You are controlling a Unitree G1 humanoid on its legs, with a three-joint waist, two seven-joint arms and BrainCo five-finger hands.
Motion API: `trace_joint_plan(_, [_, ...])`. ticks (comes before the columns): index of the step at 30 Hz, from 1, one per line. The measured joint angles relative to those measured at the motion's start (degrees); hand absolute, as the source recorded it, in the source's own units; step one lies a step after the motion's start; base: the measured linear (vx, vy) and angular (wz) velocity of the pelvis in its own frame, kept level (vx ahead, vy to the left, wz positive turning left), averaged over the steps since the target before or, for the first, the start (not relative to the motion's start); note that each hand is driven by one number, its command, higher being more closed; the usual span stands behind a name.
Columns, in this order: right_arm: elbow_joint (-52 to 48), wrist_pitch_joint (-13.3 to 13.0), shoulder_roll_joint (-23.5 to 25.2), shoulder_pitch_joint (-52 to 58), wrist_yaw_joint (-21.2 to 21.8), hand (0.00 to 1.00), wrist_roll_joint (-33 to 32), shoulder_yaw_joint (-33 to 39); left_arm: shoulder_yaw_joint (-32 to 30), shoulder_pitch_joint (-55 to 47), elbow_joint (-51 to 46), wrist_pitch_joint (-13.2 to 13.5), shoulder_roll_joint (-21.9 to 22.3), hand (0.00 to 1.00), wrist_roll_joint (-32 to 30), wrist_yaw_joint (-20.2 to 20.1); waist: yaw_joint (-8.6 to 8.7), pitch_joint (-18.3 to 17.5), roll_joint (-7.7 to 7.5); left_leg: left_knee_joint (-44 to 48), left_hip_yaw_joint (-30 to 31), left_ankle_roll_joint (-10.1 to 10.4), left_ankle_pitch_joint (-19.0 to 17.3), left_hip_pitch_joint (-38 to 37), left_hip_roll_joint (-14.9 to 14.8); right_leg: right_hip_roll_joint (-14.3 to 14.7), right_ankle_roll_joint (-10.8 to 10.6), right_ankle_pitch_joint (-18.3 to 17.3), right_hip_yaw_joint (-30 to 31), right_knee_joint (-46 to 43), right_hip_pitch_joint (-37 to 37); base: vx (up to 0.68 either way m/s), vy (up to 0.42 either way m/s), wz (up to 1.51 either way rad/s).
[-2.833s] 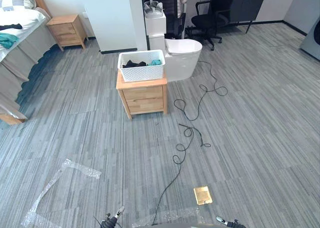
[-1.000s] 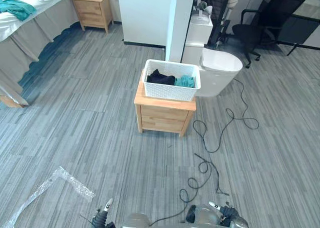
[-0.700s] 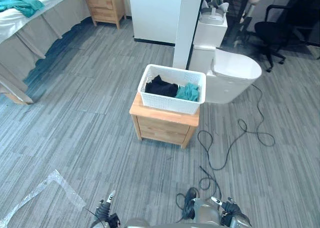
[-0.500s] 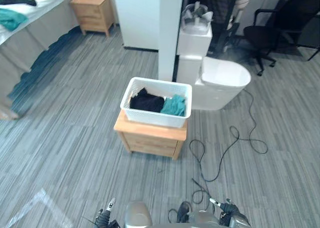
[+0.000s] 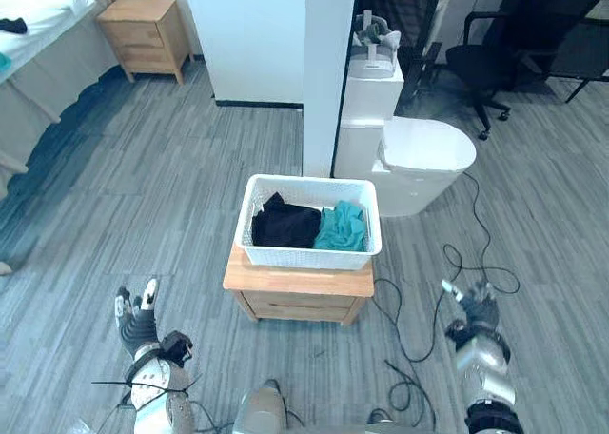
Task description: Pick up the laundry basket with both hands and put the clothes into the washing machine.
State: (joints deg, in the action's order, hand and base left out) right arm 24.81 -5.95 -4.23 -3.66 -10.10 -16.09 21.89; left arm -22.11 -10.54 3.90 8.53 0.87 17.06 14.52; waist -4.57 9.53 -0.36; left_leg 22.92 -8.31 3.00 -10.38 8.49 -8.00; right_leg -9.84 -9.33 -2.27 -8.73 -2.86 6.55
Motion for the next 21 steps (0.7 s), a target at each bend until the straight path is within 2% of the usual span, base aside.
trace_joint_plan(2, [-1.50,0.00,-0.63,-0.46,-0.46,0.00,0.53,-0.03,0.87,0.43,-2.07,-0.70,-0.15,0.00,-2.58,-0.08,0.11,-0.19,0.17,2.36,-0.15,-0.16,-2.44,0.61,-0.01,-0.43,-0.11,-1.79,0.72,-2.95,-1.05,0.01,0.131,-0.21])
trace_joint_plan(4, [-1.72,0.06,-0.92,-2.19,-1.67,0.00,0.98,-0.63,2.05,0.98,-3.50,-1.98,-1.40,0.00,-5.28,-0.09,0.19,-0.22,0.12,4.81,-0.87,-0.50,-4.56,1.16,-0.01,-1.33,0.17,-4.26,1.46,-9.62,-4.36,0.01,0.124,-0.28])
trace_joint_plan(6, [-1.68,0.98,-1.15,-4.90,-2.57,0.00,1.00,-2.65,2.34,3.42,-3.60,-4.78,-3.83,0.00,-9.36,0.01,-0.02,-0.12,0.21,6.93,-2.63,-1.58,-5.07,1.44,-1.03,-2.40,-0.40,-4.88,1.03,-18.69,-9.77,0.02,0.081,-0.46])
trace_joint_plan(9, [-1.51,2.71,-1.82,-8.26,-2.37,0.00,1.02,-5.83,3.15,7.94,-3.59,-7.05,-6.38,0.00,-11.35,-0.03,-0.83,0.04,0.27,6.55,-2.76,-1.93,-4.85,1.33,-0.84,-2.87,0.29,-4.40,-0.85,-17.71,-10.22,0.01,0.025,-0.29])
trace_joint_plan(11, [0.17,4.92,-5.01,-14.26,-2.09,0.00,2.49,-10.78,5.58,15.47,-1.23,-8.28,-10.74,0.00,-12.53,-0.20,-0.99,2.02,1.24,4.80,-2.26,-2.39,-3.23,1.92,-1.12,-2.19,3.29,-2.33,-2.09,-15.38,-10.41,-0.06,-0.018,-0.02])
trace_joint_plan(13, [3.31,6.20,-6.13,-20.42,-1.94,0.00,2.91,-13.54,6.66,22.15,3.53,-9.22,-13.98,0.00,-13.19,-0.13,-1.00,3.20,1.65,3.64,-2.25,-2.20,-1.61,2.92,-1.25,-1.42,4.93,-1.14,-2.00,-13.02,-11.02,-0.11,-0.025,-0.08])
trace_joint_plan(15, [5.75,7.11,-6.10,-25.89,-1.45,0.00,2.96,-15.69,6.32,28.45,8.14,-10.49,-16.32,0.00,-13.16,0.57,-1.13,5.27,1.67,2.71,-2.64,-1.85,-0.26,3.69,-1.81,-0.41,4.61,0.69,-1.66,-9.85,-11.04,-0.16,-0.044,-0.17])
trace_joint_plan(18, [6.00,8.66,-5.95,-30.38,0.22,0.00,2.82,-17.95,6.12,36.26,14.66,-11.75,-20.77,0.00,-11.57,0.83,-1.40,8.47,0.38,-0.12,-3.11,-0.98,1.93,4.89,-1.98,0.23,4.05,1.21,0.42,-9.52,-13.57,-0.13,-0.058,-0.15])
trace_joint_plan(20, [6.50,8.81,-5.94,-30.63,0.35,0.00,2.60,-18.69,6.01,38.51,17.66,-12.19,-22.66,0.00,-10.50,0.97,-2.25,9.19,-0.40,-1.04,-3.11,-0.18,2.60,5.30,-2.03,0.18,3.67,0.14,1.04,-12.48,-15.77,-0.07,-0.119,-0.04])
trace_joint_plan(21, [8.13,8.84,-5.96,-30.58,0.47,0.00,1.97,-19.46,5.91,39.59,19.53,-12.55,-23.33,0.00,-10.44,1.35,-2.18,9.50,-0.64,-0.51,-1.96,0.22,2.35,5.63,-2.30,0.21,3.61,-1.74,0.25,-15.08,-16.43,-0.03,-0.206,0.37])
